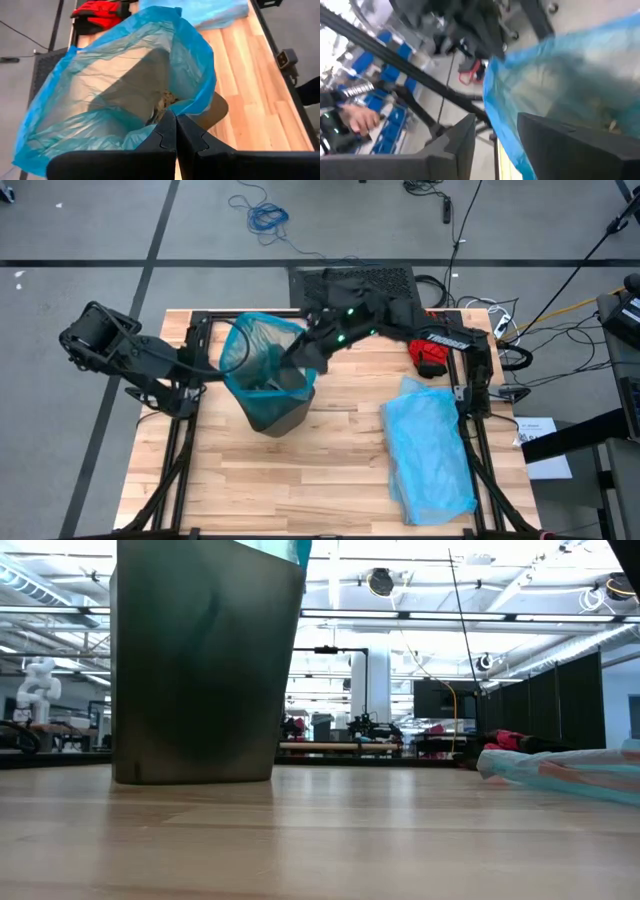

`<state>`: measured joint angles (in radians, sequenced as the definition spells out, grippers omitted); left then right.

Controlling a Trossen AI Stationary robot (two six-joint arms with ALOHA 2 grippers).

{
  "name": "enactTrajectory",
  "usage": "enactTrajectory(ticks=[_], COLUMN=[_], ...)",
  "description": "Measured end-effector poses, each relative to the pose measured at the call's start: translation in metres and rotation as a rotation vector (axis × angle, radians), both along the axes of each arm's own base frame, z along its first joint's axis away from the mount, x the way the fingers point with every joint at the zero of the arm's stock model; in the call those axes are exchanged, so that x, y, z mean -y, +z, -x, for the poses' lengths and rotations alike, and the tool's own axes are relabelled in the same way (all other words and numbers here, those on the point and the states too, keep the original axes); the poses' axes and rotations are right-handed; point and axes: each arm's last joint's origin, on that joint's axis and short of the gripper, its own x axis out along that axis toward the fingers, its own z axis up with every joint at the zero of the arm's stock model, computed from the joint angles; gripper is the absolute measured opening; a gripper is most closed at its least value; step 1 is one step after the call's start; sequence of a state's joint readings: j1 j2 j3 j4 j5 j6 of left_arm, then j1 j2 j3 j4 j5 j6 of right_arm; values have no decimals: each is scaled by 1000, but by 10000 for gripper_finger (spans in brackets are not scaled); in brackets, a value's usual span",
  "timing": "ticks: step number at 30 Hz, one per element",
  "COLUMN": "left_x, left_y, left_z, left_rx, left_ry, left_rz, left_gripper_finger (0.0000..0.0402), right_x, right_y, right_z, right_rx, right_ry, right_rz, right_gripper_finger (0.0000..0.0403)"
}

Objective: Place trash/remove bag and relplace
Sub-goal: Close the blue trash bag in the trash bin

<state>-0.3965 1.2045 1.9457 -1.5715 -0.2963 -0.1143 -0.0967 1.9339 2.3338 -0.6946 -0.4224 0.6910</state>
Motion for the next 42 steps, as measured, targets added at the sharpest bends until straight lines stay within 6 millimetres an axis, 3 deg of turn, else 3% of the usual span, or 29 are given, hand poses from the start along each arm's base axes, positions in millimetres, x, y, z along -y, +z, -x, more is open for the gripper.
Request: enactTrajectory(ticks=[3, 8, 11, 21, 28, 37, 40, 42], left_x=[1, 1, 2, 2, 2, 2, 2, 2], left_y=[0, 0, 0, 0, 0, 0, 0, 0], left_z=[0, 0, 0, 1, 1, 1, 1, 1], left_rx=[-9, -14, -15, -16, -16, -17, -16, -17], left_ry=[-21, -33, -31, -16, -15, -15, -10, 4], left_rz=[22, 37, 46, 65, 66, 67, 71, 85], left_gripper_finger=[0, 0, 0, 0, 0, 0, 0, 0], right_x=[18, 53, 69, 90, 108, 107, 107, 108], right_y=[-2, -39, -54, -58, -72, -86, -88, -87], right_z=[10, 23, 24, 13, 16, 6, 6, 5], right_rx=[-71, -424, -537, -456, -530, -496, -497, -482], right_ry=[-114, -276, -298, -302, -392, -311, -308, -303], right_rz=[35, 170, 174, 129, 96, 46, 53, 62], right_gripper_finger=[154, 154, 154, 154, 153, 152, 131, 95])
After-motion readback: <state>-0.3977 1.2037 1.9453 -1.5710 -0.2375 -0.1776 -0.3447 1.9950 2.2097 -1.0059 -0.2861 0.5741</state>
